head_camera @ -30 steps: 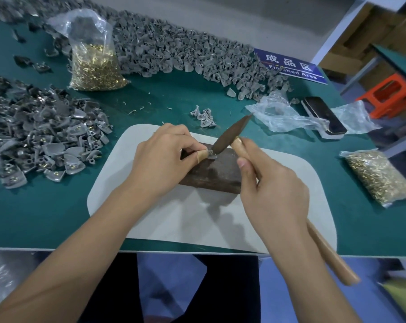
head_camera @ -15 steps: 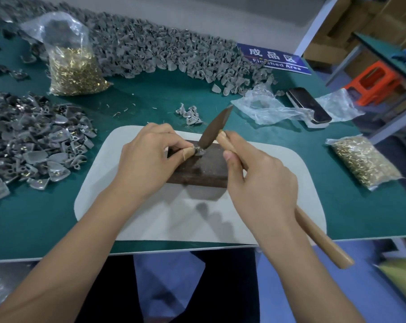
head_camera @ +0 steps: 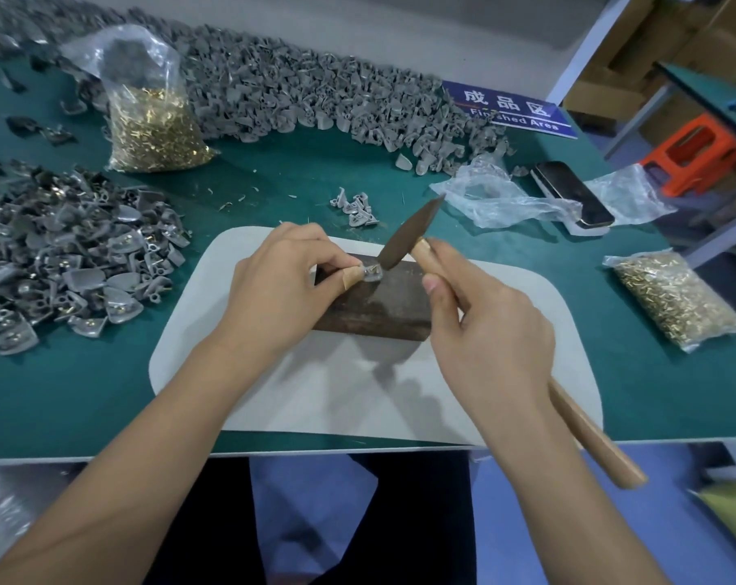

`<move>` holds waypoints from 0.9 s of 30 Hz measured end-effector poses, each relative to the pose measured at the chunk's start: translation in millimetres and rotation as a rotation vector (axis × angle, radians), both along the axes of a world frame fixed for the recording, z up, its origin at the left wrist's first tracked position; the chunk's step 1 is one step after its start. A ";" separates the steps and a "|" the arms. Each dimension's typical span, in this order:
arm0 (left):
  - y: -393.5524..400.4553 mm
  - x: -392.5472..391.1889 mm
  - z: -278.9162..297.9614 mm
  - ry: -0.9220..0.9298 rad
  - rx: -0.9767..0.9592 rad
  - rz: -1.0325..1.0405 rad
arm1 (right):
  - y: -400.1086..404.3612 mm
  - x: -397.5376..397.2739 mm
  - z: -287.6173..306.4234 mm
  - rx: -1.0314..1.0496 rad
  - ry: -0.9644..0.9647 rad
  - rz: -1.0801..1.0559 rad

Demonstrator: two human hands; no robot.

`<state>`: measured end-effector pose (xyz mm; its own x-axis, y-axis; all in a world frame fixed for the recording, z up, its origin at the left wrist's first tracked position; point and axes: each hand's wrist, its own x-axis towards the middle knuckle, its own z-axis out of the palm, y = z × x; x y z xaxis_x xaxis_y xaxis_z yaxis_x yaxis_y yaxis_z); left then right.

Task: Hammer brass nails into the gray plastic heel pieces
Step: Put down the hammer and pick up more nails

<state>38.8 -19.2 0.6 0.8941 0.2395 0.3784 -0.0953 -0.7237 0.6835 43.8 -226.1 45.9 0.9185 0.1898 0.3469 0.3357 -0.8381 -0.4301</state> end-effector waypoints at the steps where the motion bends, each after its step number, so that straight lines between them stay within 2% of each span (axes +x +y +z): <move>1: -0.2 0.0 -0.2 0.001 0.001 -0.002 | -0.5 -0.6 0.8 0.088 -0.029 -0.019; 3: 0.2 0.1 -0.2 0.003 -0.004 -0.001 | 0.2 -3.3 1.9 0.187 -0.038 -0.017; 6: 0.7 1.0 0.8 0.005 -0.002 0.008 | 1.9 -2.7 2.4 -0.028 0.011 0.030; 9: -0.2 0.3 1.5 0.013 -0.010 -0.002 | 0.8 -2.2 5.2 0.167 -0.052 -0.034; 10: 0.1 0.0 1.7 0.011 -0.013 -0.004 | 2.0 -2.3 5.7 0.157 -0.046 -0.025; 13: -0.6 -0.8 2.8 0.006 -0.017 -0.004 | 2.2 1.5 6.5 -0.102 0.010 0.031; 14: -1.0 -1.0 3.1 0.012 -0.019 -0.008 | 0.8 3.5 7.1 -0.077 -0.001 0.004; 17: -0.2 -0.8 2.2 0.012 -0.026 -0.007 | 2.6 0.1 5.9 0.177 -0.045 -0.039; 21: -1.1 -0.4 2.3 0.002 -0.029 -0.004 | 3.9 -0.6 1.2 -0.012 0.027 0.031; 25: -0.7 -1.3 1.6 0.012 -0.030 -0.005 | 1.0 1.0 3.1 0.123 -0.007 -0.045; 27: -0.5 -1.7 1.1 0.013 -0.036 -0.006 | -0.1 3.0 0.7 0.119 -0.010 -0.073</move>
